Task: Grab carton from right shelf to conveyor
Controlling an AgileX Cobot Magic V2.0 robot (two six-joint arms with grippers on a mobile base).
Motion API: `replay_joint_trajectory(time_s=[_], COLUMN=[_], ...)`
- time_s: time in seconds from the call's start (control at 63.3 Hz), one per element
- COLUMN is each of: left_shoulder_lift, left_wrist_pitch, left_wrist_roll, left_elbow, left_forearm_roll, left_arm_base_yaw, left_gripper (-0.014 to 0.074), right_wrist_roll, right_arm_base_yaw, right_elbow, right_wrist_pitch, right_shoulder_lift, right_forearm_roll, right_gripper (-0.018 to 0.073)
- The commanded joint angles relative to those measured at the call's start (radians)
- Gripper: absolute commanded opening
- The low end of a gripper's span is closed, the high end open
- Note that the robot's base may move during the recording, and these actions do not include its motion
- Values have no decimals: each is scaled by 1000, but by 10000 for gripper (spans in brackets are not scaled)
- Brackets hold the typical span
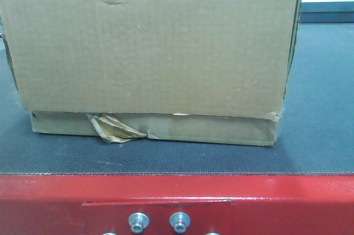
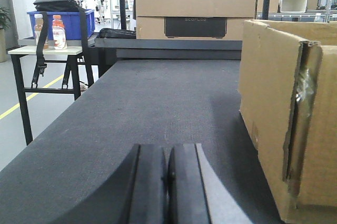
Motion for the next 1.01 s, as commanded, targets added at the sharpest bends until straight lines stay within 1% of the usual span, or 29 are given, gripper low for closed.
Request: replay_joint_trajectory(time_s=[0.0, 0.995], left_shoulder_lift=[-6, -6], left_wrist_pitch=[-14, -14], left_wrist_roll=[6, 6], left_elbow=[-2, -2], left_forearm_roll=[-6, -6], left_arm_base_yaw=[3, 3], left_gripper=[1, 1], right_wrist_roll=[-9, -9], right_arm_base_yaw=[-2, -2], right_elbow=[-1, -1], right_wrist_pitch=[-27, -27], right_shoulder_lift=[-8, -8], right_forearm_roll=[-15, -15], right_gripper=[-69, -69])
